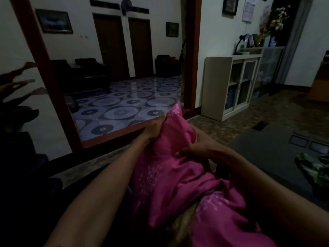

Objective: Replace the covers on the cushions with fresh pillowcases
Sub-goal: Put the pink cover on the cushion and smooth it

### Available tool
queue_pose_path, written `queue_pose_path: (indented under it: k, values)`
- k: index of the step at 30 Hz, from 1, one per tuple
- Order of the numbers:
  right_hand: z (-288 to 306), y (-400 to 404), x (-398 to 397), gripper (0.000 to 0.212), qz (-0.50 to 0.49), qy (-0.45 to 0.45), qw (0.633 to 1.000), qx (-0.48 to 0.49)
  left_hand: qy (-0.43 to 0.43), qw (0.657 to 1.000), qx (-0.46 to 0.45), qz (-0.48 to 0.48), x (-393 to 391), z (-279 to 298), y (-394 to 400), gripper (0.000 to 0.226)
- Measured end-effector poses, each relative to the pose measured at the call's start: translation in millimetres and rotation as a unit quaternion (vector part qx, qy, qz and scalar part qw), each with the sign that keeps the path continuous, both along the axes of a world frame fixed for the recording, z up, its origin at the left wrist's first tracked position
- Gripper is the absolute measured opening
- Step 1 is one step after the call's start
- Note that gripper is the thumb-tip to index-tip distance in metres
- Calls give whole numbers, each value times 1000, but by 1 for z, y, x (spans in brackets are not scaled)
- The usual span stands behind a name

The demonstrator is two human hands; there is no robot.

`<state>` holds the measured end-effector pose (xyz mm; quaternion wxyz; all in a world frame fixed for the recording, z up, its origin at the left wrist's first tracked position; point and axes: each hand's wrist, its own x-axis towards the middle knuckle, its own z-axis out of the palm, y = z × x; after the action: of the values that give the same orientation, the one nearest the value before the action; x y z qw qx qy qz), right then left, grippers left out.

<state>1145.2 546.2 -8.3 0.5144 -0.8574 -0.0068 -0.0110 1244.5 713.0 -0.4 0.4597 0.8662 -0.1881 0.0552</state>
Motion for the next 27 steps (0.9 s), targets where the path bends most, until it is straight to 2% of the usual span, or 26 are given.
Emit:
queue_pose_path:
  k: [2, 4, 6, 9, 10, 11, 13, 14, 16, 18, 20, 22, 24, 25, 27]
  values:
    - [-4, 2, -2, 84, -21, 38, 999, 17, -35, 999, 36, 16, 4, -14, 2, 46]
    - [-6, 4, -3, 98, -52, 61, 996, 46, -37, 994, 5, 106, 6, -19, 6, 64]
    - [-1, 16, -10, 101, -58, 58, 996, 31, -24, 979, -28, 199, 1, -15, 12, 77]
    - [14, 47, -23, 103, -21, 30, 999, 2, -46, 967, -14, 252, -16, 13, 27, 83]
    - [19, 56, -24, 92, -15, 21, 1000, 5, -44, 963, -5, 266, -20, 24, 36, 86]
    - [22, 65, -23, 73, -14, 15, 999, 26, -45, 960, 12, 278, -24, 33, 47, 88]
    - [29, 80, -24, 31, -2, 9, 994, 106, -48, 952, 44, 298, -31, 51, 73, 94]
    - [31, 87, -24, 19, 12, 7, 987, 159, -53, 948, 57, 308, -33, 60, 86, 94]
    - [29, 100, -21, 16, 45, 16, 969, 243, -83, 942, 60, 320, -35, 74, 111, 92]
    - [21, 112, -17, 20, 66, 12, 963, 259, -95, 956, 35, 275, -29, 76, 132, 88]
    - [8, 121, -16, 20, 66, -6, 976, 206, -69, 985, -54, 147, -17, 60, 148, 79]
    - [-8, 126, -18, 21, 59, -20, 994, 91, -9, 988, -147, 52, -8, 32, 160, 66]
    - [-25, 129, -18, 22, 25, -32, 999, -7, 30, 985, -166, 30, -5, -1, 166, 51]
    - [-31, 129, -17, 20, -5, -39, 999, -26, 34, 986, -156, 40, -3, -15, 166, 49]
    - [-33, 127, -14, 17, -47, -54, 996, -53, -2, 993, -112, 45, -1, -33, 163, 55]
